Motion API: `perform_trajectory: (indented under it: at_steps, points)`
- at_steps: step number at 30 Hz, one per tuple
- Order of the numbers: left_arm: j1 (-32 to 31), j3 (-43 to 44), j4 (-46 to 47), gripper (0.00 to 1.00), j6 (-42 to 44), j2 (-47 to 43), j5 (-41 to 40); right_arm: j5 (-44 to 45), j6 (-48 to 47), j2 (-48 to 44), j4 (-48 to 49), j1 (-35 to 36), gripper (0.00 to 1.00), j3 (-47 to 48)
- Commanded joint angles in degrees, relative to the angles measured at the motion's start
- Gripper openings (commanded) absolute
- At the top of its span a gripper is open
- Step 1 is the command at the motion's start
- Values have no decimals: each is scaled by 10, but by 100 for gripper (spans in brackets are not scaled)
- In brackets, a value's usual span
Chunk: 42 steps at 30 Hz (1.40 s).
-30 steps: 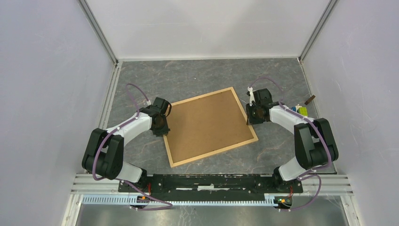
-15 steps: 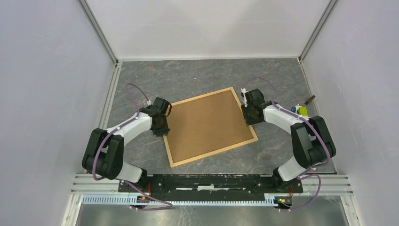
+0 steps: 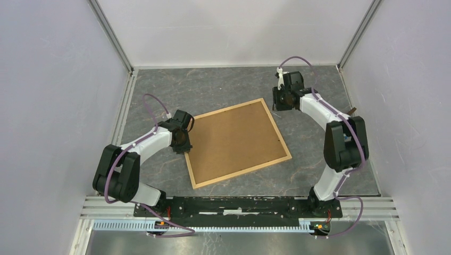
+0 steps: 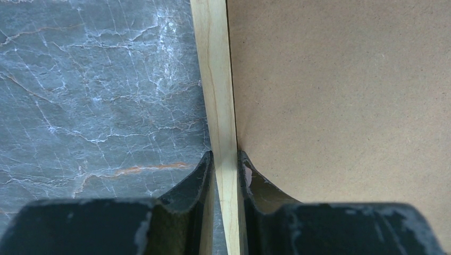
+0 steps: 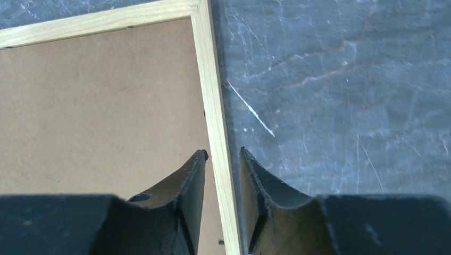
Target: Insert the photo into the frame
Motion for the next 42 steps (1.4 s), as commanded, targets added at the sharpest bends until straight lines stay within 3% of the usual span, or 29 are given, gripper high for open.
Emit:
perform_trajectory:
  at_steps: [1,7,30,42]
  points:
    - [-6,6,-15,2,31,9,-1,-22,-11,61,-14,0,34,65]
    - [-9,9,-14,2,32,15,-1,-48,-15,100,-5,1,29,84]
    - [-12,7,-7,2,31,20,10,-23,-19,168,0,0,26,116]
    - [-12,6,-6,2,32,17,11,-28,-20,154,-8,13,26,71]
